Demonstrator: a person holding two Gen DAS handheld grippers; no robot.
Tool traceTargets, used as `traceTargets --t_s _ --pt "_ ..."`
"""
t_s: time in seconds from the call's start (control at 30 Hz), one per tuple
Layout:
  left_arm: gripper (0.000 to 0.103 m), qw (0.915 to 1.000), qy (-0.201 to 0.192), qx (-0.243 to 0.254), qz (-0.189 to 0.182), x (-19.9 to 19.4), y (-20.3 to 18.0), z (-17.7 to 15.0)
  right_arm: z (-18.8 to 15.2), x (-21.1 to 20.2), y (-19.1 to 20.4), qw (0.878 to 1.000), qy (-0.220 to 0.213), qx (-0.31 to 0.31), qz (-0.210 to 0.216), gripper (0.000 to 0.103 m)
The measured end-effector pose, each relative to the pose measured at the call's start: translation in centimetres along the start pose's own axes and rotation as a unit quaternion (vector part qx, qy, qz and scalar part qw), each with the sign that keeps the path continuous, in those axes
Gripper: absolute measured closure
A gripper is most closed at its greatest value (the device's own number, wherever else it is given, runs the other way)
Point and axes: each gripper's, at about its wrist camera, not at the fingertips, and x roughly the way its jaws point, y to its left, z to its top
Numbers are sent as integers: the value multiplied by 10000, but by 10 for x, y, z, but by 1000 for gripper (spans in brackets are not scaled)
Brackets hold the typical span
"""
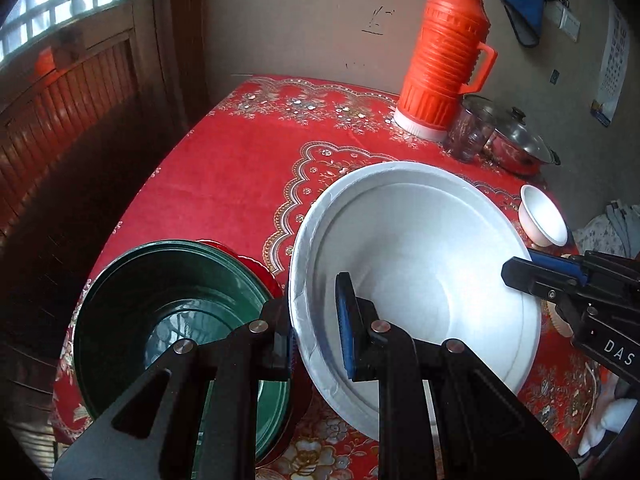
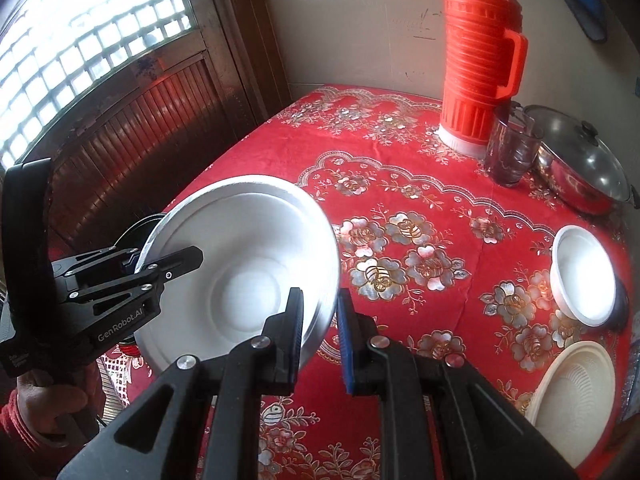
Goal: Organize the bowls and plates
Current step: 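Carry the white bowl into the green bowl and open the left gripper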
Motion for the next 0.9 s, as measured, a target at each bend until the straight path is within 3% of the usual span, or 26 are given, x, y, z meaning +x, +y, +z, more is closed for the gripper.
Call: traceTargets --t_s 0.57,0.9 --pt "86 9968 -217 -540 556 -34 90 -22 22 35 85 9962 147 -660 553 83" --pt "86 9943 -3 -726 777 -27 123 -42 24 60 115 9926 359 -897 741 83"
